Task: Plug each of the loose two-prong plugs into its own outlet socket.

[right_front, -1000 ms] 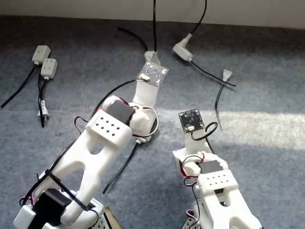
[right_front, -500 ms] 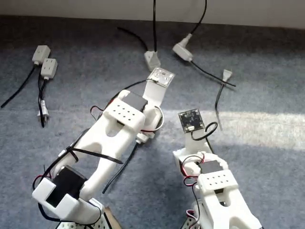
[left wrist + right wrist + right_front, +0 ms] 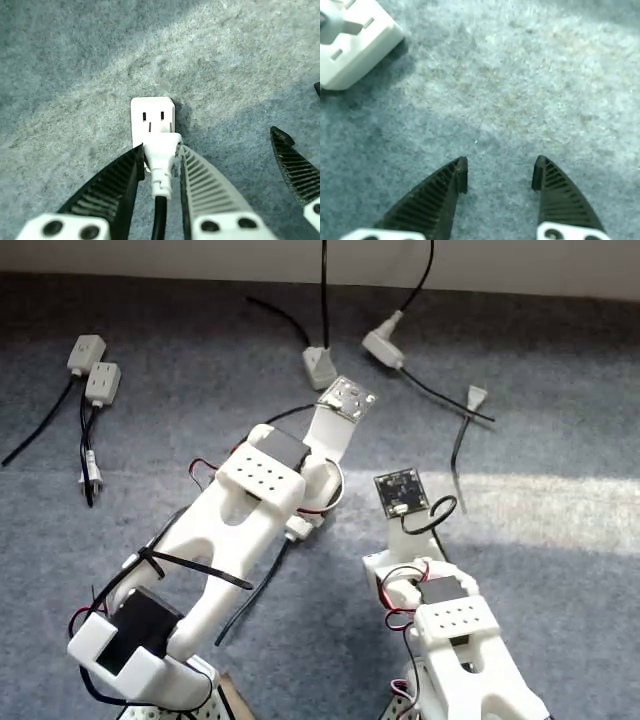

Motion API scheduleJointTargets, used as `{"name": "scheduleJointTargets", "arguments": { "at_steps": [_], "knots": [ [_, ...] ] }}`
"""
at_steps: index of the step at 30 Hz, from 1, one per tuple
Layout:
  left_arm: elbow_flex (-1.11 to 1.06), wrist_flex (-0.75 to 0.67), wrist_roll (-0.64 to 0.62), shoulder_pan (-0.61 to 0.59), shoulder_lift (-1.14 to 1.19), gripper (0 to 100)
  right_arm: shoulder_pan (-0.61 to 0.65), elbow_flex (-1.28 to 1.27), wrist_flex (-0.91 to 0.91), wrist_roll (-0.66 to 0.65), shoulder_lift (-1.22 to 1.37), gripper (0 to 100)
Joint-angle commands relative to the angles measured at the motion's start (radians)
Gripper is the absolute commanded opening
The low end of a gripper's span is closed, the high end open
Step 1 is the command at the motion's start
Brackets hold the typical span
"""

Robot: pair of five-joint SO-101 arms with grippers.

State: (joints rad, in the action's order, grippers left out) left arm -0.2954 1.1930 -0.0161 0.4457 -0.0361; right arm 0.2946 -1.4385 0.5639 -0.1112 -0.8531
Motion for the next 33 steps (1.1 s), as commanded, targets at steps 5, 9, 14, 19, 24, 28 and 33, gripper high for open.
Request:
{"name": "scheduleJointTargets", "arguments": {
  "at_steps": [5, 9, 14, 19, 24, 28, 33],
  "knots": [
    [0.039, -0.015, 0.06, -0.019, 0.005, 1, -0.007, -0.001, -0.018, 0.011, -0.021, 21.7],
    [0.035, -0.038, 0.072, -0.042, 0.005, 1, -0.007, -0.001, -0.018, 0.011, -0.021, 21.7],
    [0.035, -0.037, 0.072, -0.041, 0.005, 1, -0.007, -0.001, -0.018, 0.011, -0.021, 21.7],
    [0.031, -0.038, 0.072, -0.027, 0.007, 1, -0.007, -0.001, -0.018, 0.011, -0.021, 21.7],
    [0.045, -0.04, 0.068, 0.001, 0.074, 1, -0.007, -0.001, -0.018, 0.011, -0.021, 21.7],
    [0.085, -0.044, 0.068, -0.019, 0.134, 1, -0.007, -0.001, -0.018, 0.011, -0.021, 21.7],
    [0.094, -0.044, 0.066, -0.019, 0.136, 1, -0.007, -0.001, -0.018, 0.011, -0.021, 21.7]
  ]
}}
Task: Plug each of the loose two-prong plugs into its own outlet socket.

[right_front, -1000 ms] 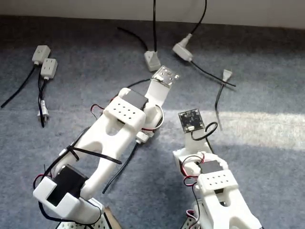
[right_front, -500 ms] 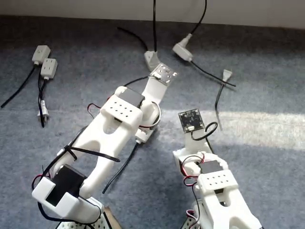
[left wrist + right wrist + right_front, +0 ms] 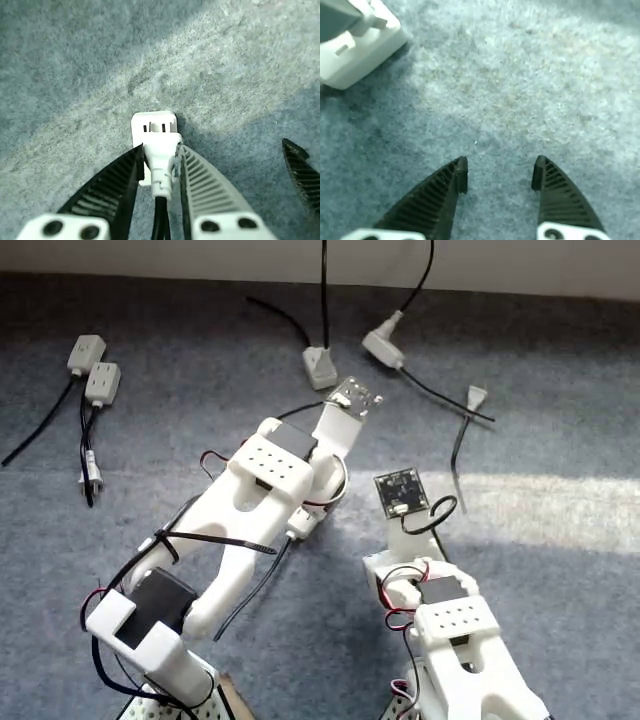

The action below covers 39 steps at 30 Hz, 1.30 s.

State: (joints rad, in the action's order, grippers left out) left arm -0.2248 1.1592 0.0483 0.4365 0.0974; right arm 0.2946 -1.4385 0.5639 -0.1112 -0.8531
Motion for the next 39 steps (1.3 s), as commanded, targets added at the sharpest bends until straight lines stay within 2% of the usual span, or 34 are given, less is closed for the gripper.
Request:
{"name": "scheduleJointTargets", "arguments": {
  "at_steps": [1, 11, 23, 29, 39],
  "knots": [
    [0.024, -0.011, 0.002, -0.01, 0.002, 1, -0.007, -0.001, -0.018, 0.011, -0.021, 21.7],
    [0.068, 0.066, 0.002, -0.064, 0.001, 1, -0.007, -0.001, -0.018, 0.011, -0.021, 21.7],
    [0.067, 0.074, 0.0, -0.018, 0.012, 1, -0.007, -0.001, -0.018, 0.011, -0.021, 21.7],
    [0.067, 0.08, -0.043, -0.008, 0.012, 1, -0.007, -0.001, -0.018, 0.011, -0.021, 21.7],
    [0.073, 0.221, -0.043, 0.019, 0.005, 1, -0.007, -0.001, -0.018, 0.011, -0.021, 21.7]
  ]
}}
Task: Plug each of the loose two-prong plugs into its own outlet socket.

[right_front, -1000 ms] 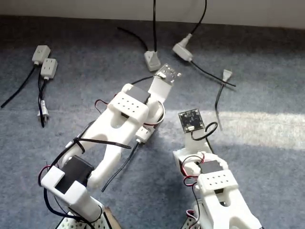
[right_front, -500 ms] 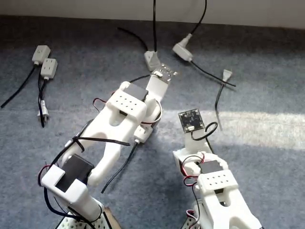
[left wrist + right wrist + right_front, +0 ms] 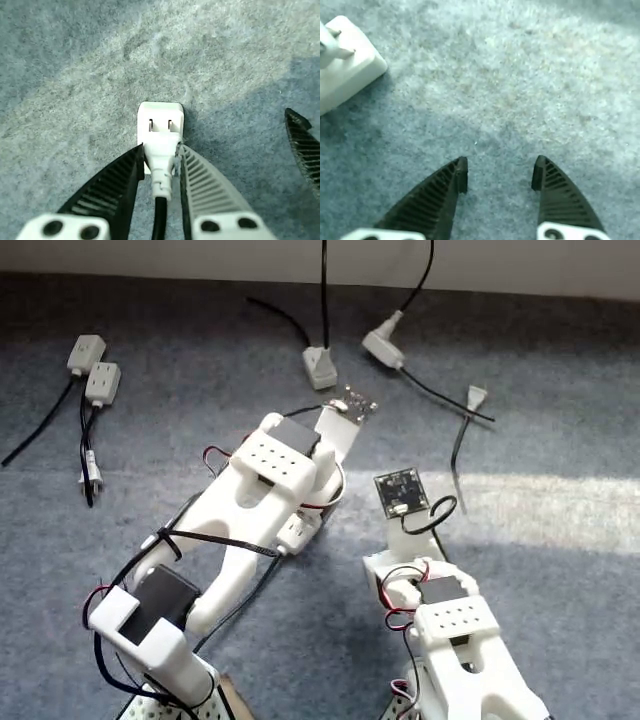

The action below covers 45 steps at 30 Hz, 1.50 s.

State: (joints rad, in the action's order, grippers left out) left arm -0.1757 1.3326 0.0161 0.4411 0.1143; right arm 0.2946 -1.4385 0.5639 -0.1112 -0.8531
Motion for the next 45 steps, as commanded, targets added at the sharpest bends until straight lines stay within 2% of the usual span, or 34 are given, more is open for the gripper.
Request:
{"name": "scheduleJointTargets", "arguments": {
  "at_steps": [1, 13, 20, 29, 33, 35, 39, 45],
  "knots": [
    [0.024, 0.054, -0.011, 0.015, -0.012, 1, -0.007, -0.001, -0.018, 0.011, -0.021, 21.7],
    [0.019, 0.11, -0.006, 0.025, -0.004, 1, -0.007, -0.001, -0.018, 0.011, -0.021, 21.7],
    [0.018, 0.143, -0.008, 0.097, -0.004, 1, -0.007, -0.001, -0.018, 0.011, -0.021, 21.7],
    [0.016, 0.199, -0.011, 0.093, -0.002, 1, -0.015, -0.001, -0.018, 0.012, -0.021, 21.7],
    [0.015, 0.201, -0.012, 0.099, -0.002, 1, -0.104, 0.004, -0.015, 0.012, -0.03, 21.7],
    [0.015, 0.187, -0.028, 0.107, -0.002, 1, -0.193, 0.007, -0.016, 0.017, -0.03, 21.7],
    [-0.008, 0.13, -0.04, 0.131, -0.002, 1, -0.328, 0.008, -0.012, 0.094, -0.025, 22.0],
    [-0.097, 0.041, -0.094, 0.128, -0.004, 1, -0.335, 0.001, -0.012, 0.08, -0.022, 22.0]
  ]
}}
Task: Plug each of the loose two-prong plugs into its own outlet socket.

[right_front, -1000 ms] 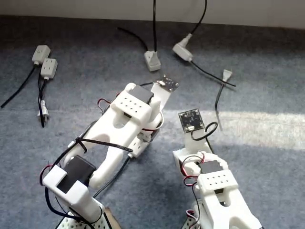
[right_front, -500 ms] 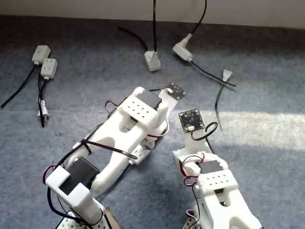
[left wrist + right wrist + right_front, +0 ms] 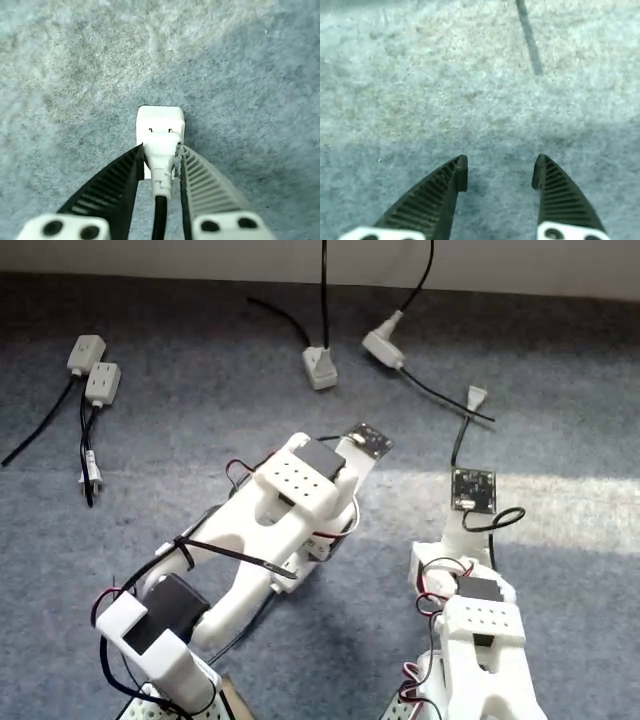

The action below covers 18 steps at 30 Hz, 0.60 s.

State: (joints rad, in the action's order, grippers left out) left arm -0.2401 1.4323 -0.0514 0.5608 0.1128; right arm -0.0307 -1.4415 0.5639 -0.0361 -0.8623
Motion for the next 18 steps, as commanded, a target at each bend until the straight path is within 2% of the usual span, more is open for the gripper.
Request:
{"name": "scheduleJointTargets", "arguments": {
  "at_steps": [1, 14, 18],
  "knots": [
    [-0.039, -0.064, -0.026, 0.004, -0.002, 1, -0.01, 0.004, -0.012, 0.005, -0.013, 22.0],
    [-0.142, -0.133, -0.026, -0.001, 0.004, 1, -0.008, 0.002, -0.012, 0.003, -0.013, 22.0],
    [-0.119, -0.135, -0.028, -0.002, 0.108, 1, -0.007, 0.002, -0.012, 0.003, -0.013, 22.0]
  ]
}}
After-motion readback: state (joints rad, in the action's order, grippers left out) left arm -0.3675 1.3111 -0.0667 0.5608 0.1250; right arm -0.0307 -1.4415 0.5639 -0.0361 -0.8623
